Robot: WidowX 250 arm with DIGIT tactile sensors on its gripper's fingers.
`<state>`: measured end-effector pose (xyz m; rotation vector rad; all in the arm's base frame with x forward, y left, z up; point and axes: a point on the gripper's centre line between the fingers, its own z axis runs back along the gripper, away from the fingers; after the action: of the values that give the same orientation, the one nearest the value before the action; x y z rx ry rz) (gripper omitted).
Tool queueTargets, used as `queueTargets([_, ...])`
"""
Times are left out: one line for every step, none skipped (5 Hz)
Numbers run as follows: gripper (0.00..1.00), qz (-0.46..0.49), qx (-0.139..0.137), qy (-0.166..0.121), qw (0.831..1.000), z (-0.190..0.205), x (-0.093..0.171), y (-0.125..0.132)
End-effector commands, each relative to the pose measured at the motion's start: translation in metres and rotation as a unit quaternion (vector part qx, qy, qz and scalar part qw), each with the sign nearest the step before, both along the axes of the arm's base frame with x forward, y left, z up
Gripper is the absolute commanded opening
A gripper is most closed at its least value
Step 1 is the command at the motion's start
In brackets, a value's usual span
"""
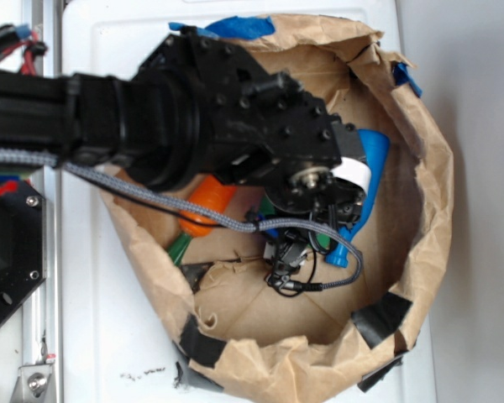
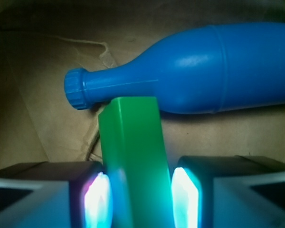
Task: Grab the green block.
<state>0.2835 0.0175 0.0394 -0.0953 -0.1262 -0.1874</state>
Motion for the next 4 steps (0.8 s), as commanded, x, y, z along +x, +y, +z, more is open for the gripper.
queueTargets([0.00, 0.108, 0.003, 0.005, 0.994, 0.063, -0.009, 0.010])
queueTargets([0.00, 0.166, -0.001, 0.017, 0.986, 0.096, -0.022, 0.014])
queueTargets([0.00, 0.224, 0.011, 0.026, 0.974, 0.125, -0.038, 0.020])
queueTargets([0.00, 0.245, 0.021, 0.025, 0.969, 0.135, -0.045, 0.020])
